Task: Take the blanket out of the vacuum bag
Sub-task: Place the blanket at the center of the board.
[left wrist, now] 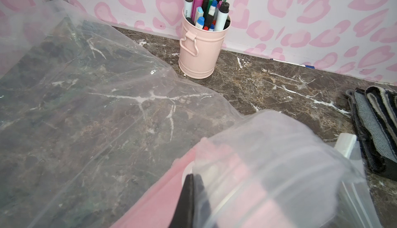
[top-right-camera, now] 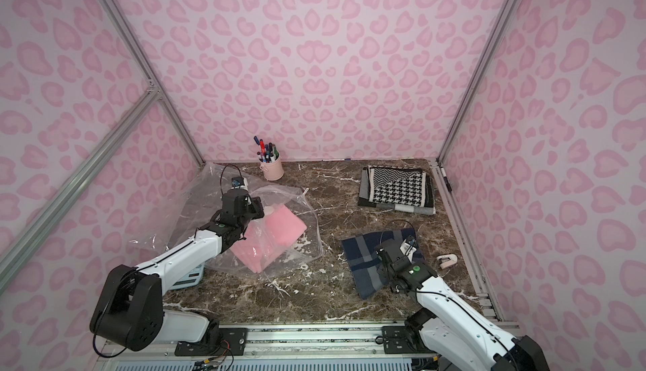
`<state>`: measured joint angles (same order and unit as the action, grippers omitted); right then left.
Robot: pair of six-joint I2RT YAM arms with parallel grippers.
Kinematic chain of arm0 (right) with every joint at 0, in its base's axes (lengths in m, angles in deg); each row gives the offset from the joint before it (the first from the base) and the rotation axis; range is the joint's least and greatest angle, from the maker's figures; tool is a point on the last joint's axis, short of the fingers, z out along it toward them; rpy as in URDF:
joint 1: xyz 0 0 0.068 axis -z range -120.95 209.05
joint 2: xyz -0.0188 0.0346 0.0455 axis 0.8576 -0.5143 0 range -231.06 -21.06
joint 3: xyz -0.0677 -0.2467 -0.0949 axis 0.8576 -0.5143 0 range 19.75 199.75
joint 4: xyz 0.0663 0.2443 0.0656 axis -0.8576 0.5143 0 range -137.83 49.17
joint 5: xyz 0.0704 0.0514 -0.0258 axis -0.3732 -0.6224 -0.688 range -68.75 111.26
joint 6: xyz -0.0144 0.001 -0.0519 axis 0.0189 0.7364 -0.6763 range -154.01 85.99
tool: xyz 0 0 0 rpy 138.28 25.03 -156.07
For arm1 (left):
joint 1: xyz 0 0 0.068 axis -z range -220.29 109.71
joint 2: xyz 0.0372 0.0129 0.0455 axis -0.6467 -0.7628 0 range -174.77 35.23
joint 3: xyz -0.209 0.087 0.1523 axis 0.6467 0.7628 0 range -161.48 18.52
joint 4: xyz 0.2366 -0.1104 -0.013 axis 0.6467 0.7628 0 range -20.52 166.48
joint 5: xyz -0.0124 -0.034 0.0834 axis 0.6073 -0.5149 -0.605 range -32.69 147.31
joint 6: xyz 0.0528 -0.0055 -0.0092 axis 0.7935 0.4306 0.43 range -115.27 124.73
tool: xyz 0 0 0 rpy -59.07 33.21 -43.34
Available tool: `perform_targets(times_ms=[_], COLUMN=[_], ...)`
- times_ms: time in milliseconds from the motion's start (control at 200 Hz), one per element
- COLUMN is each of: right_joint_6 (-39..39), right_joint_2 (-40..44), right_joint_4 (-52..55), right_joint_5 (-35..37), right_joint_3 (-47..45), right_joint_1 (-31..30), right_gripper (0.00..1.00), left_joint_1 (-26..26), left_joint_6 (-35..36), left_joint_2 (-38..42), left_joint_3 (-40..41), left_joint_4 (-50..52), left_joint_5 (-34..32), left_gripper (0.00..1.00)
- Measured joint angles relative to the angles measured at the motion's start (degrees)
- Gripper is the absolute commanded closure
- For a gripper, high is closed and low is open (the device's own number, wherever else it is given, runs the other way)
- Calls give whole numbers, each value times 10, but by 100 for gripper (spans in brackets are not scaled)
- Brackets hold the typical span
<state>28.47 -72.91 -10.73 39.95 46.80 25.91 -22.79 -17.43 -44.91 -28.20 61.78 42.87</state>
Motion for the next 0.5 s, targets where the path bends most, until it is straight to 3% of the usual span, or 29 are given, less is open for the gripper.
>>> perform_targets(times_ms=[260,330,500], right_joint_6=[-9,-10,-11], right_joint_2=[-59,-84,-120], right_joint_4=[-28,-36,-38], right_joint_5=[-41,-40,-38], right_joint_3=[-29,-26,-1], right_joint_1=[-7,-13,-36], right_gripper=[97,85,40], left_joint_1=[0,0,0], left_joint_6=[-2,-2,-2], left_joint_2=[2,2,5], left_joint_3=[1,2,2], left_joint_4=[-4,-4,-4], left_joint_5=[9,13,15], left_gripper=[96,96,96])
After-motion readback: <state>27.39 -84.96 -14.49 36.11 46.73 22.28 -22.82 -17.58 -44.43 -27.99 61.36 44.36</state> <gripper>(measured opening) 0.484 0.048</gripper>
